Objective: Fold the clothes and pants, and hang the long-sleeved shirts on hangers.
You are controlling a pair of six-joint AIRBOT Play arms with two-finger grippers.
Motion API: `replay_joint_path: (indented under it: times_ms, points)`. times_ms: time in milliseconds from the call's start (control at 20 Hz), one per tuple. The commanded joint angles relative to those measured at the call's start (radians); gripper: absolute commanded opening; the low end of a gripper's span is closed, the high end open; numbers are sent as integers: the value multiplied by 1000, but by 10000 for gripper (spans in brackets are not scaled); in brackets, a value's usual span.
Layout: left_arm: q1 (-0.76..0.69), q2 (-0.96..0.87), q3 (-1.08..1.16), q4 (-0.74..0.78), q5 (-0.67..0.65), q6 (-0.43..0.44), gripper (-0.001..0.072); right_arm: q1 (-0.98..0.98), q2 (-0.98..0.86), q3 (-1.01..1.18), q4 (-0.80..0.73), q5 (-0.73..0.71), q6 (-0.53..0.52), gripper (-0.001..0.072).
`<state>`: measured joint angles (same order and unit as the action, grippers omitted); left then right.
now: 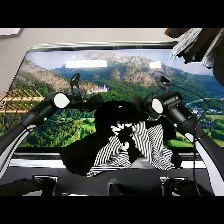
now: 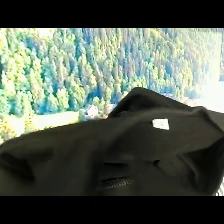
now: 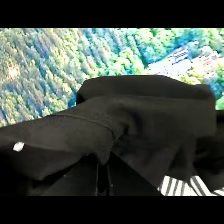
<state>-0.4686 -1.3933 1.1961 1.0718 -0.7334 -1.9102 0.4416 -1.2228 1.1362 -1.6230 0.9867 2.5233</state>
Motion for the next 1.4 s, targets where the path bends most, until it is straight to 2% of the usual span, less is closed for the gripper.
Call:
replay_joint_path:
  times_ms: [0, 50, 150, 350, 500, 650, 750, 800, 900, 1000, 1150, 1350]
  points:
    - [52, 1, 21, 1, -61, 21, 552, -2, -5, 1, 48, -16, -57, 32]
    - [93, 8, 36, 1, -121, 55, 606, -2, -5, 1, 60, -19, -83, 32]
    - [202, 47, 49, 16, -235, 122, 610, -2, -5, 1, 70, -18, -120, 32]
    - [495, 227, 28, 264, -389, 148, 611, -2, -2, 1, 87, -12, -181, 32]
    - [734, 330, 10, 317, -472, 321, 608, -2, -1, 1, 93, 16, -201, 33]
    - [883, 340, 10, 325, -628, 448, 591, -2, -1, 1, 93, 36, -218, 33]
    - [933, 340, 8, 328, -635, 410, 592, -2, -1, 1, 93, 35, -222, 33]
    - [951, 340, 4, 344, -635, 401, 618, -2, -1, 1, 93, 36, -231, 33]
    - [1010, 340, -12, 410, -596, 404, 623, -2, -1, 1, 93, 35, -248, 33]
    - [1099, 340, -34, 406, -550, 494, 622, -2, -1, 1, 92, 35, -262, 33]
    - [1224, 339, -87, 402, -517, 718, 622, -2, -1, 1, 92, 35, -262, 33]
    - [1343, 331, -145, 358, -441, 867, 622, -2, -1, 1, 87, 24, -262, 33]
